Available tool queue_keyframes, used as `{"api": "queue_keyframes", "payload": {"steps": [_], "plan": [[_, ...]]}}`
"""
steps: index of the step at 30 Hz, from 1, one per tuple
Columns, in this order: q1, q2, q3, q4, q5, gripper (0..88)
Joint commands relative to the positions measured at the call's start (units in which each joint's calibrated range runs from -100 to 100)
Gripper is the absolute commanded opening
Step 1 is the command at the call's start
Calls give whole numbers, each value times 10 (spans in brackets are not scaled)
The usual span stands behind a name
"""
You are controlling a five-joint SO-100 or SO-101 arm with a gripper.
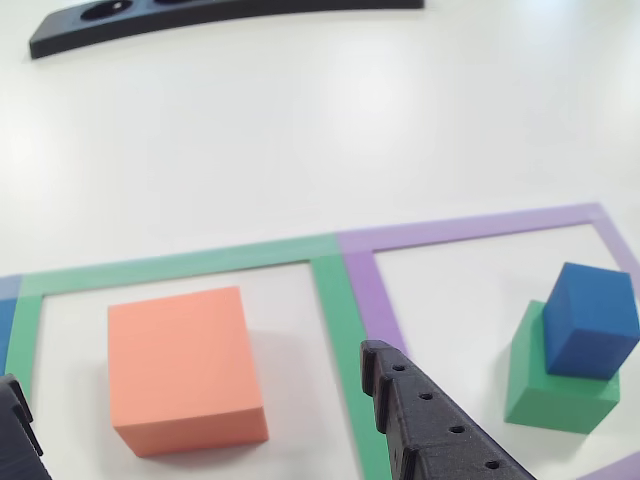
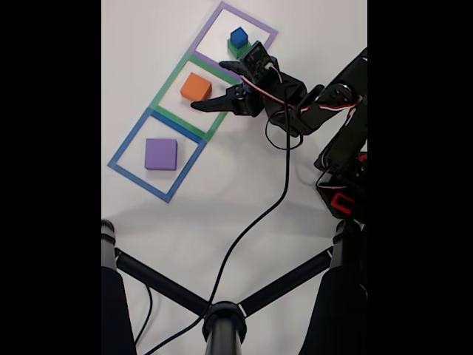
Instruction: Tower of hanoi
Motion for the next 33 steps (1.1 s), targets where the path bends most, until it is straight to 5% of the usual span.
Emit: {"api": "queue_keyframes", "payload": {"steps": [1,33], "plan": [[-14,18,-18,-27,0,395],[-49,157,-115,-65,0,367]]}}
